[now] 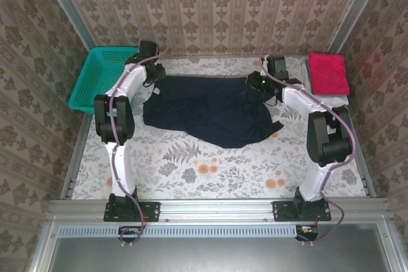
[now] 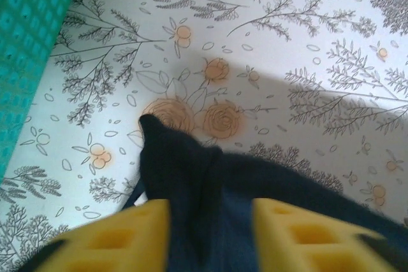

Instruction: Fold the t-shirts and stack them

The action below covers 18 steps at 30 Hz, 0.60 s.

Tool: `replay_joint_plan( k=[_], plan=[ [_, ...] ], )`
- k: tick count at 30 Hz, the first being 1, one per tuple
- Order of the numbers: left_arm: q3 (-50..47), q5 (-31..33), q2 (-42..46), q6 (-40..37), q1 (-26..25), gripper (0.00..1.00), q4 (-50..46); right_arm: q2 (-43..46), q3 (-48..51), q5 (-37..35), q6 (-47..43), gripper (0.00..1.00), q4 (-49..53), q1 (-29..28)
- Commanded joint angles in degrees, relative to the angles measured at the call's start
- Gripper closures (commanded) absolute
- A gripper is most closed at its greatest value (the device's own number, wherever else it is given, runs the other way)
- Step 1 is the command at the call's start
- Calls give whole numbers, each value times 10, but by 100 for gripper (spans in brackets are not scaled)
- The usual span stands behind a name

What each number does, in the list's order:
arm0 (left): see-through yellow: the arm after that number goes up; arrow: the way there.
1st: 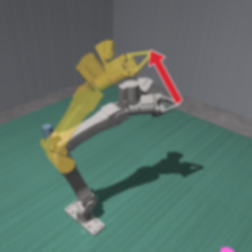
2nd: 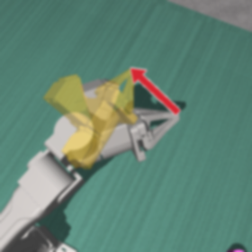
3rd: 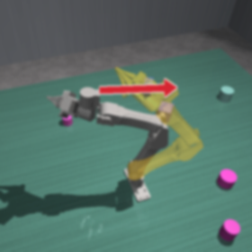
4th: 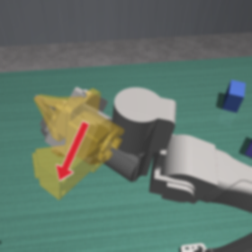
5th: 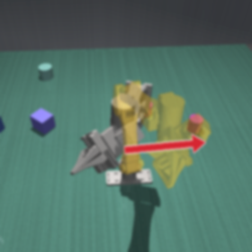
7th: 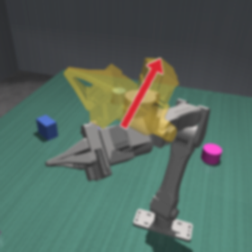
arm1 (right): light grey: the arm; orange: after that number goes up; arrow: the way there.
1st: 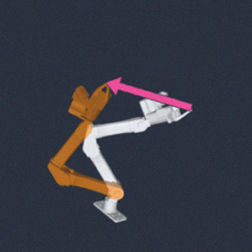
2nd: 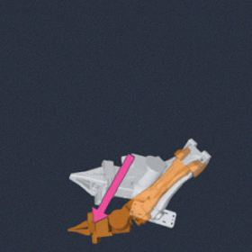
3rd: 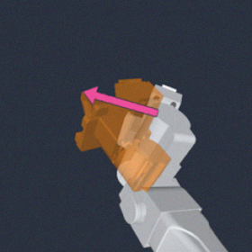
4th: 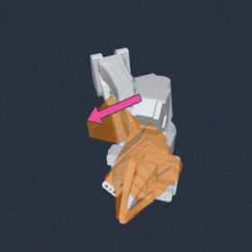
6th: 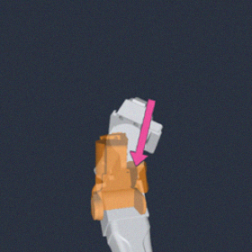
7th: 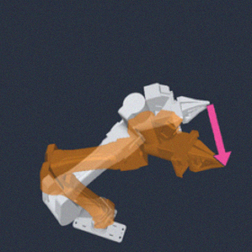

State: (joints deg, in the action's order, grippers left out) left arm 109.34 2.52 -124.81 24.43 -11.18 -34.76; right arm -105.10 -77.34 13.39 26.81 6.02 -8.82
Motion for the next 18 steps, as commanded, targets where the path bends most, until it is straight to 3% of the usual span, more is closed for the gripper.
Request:
replay_joint_plan(
  k=[1, 2, 3, 5, 7, 11, 14, 18],
  plan=[
    [21, 5, 53, 21, -11, 7, -9, 12, -31, -43, -22, 36, -14, 2],
    [1, 11, 70, 22, -14, 0, 2, 25, -16, -51, -25, 28, -21, -2],
    [-29, 13, 99, 29, -15, 0, 20, 44, 6, -65, -33, 23, -30, -9],
    [-112, 12, 158, 47, -11, 0, 64, 82, 48, -108, -58, 19, -41, -33],
    [-201, 14, 224, 68, -5, 0, 103, 114, 86, -140, -82, 19, -51, -69],
    [-366, 18, 349, 107, 3, 0, 157, 113, 106, -136, -108, 18, -60, -159],
    [-483, 6, 437, 148, 5, 0, 196, 72, 95, -142, -117, 20, -66, -222],
    [-573, 1, 522, 190, 7, 0, 189, -2, 72, -130, -46, 26, -69, -250]
  ],
)
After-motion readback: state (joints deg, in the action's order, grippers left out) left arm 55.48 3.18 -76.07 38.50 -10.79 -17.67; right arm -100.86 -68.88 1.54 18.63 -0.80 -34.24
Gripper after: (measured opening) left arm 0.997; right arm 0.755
